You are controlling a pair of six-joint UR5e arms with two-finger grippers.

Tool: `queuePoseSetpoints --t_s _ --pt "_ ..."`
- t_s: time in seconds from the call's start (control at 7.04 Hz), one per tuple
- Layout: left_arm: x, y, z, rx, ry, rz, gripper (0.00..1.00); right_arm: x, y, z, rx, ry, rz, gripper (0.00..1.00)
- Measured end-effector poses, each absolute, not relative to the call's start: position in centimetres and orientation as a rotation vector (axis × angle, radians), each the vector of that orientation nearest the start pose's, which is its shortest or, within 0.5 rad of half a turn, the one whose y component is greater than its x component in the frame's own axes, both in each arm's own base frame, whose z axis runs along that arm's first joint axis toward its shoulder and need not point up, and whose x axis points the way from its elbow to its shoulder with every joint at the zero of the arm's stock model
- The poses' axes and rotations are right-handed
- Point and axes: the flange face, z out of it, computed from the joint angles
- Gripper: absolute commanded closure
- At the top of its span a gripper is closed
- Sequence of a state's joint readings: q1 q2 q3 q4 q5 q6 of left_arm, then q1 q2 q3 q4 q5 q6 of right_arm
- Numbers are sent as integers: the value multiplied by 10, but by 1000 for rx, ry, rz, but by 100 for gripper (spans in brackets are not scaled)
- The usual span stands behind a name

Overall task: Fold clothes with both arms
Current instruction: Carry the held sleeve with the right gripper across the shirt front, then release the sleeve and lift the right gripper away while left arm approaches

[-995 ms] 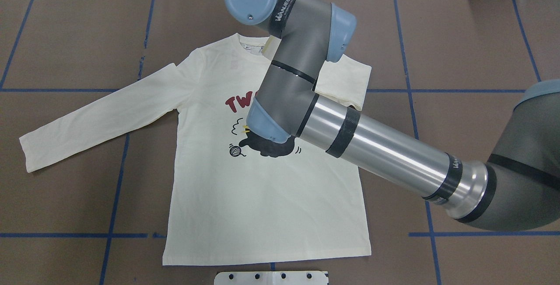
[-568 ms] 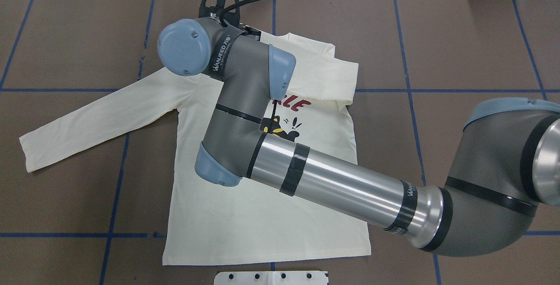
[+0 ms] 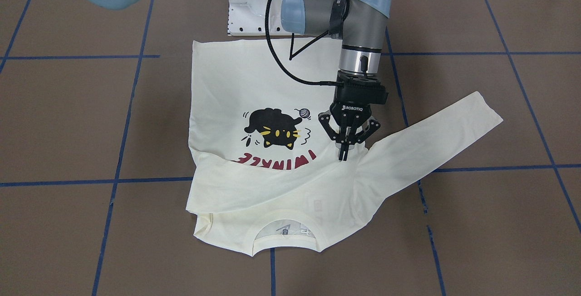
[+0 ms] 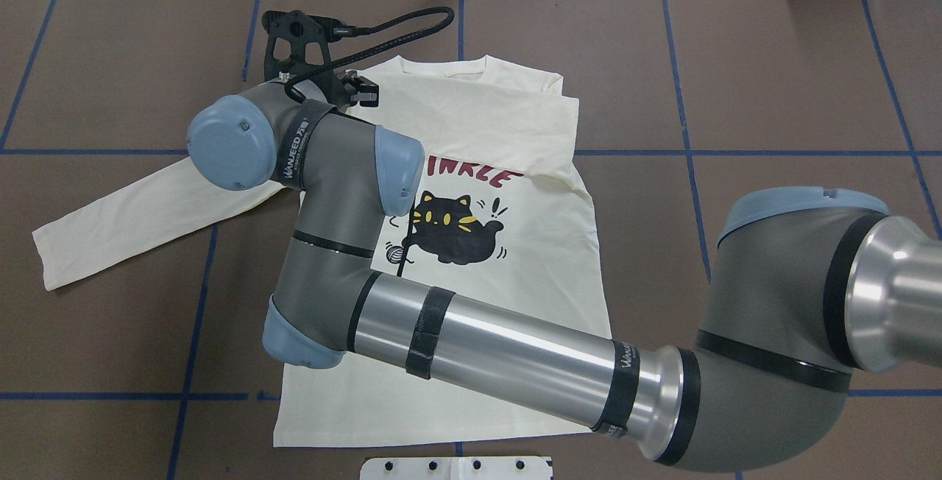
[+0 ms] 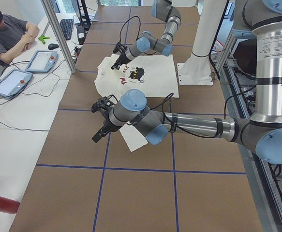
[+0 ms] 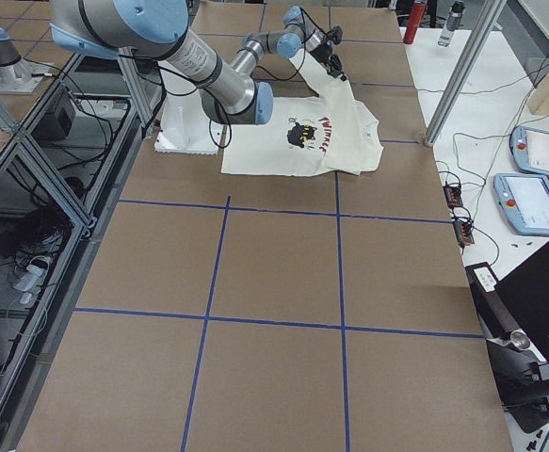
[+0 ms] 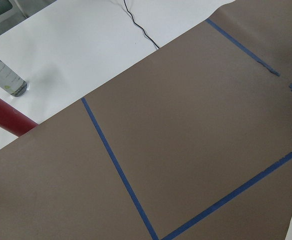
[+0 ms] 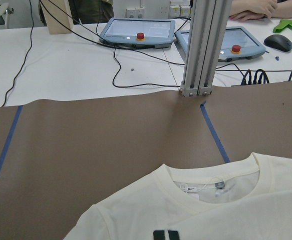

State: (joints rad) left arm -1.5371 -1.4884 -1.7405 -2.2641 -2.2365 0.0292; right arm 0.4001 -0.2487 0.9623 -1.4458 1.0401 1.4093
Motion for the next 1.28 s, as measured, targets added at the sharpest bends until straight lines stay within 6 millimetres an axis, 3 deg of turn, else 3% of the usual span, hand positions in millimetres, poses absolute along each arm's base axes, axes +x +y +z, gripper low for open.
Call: queuePoseSetpoints --t_s 0.14,0.28,0.57,0.85,1.14,1.28 --pt "-55 -484 538 750 634 317 1 -710 -484 -15 711 -661 427 25" --pt "-55 -484 538 750 634 317 1 -714 -478 -21 710 -668 421 1" --pt "-55 -484 537 752 634 318 1 -713 -476 -34 696 -690 422 0" --pt "-55 -484 537 752 634 318 1 -704 -488 -43 616 -727 405 0" --pt "-54 -489 531 759 635 316 1 -671 -532 -39 496 -752 400 0" --pt "-51 -498 522 773 648 299 0 -638 -566 -31 420 -750 383 0"
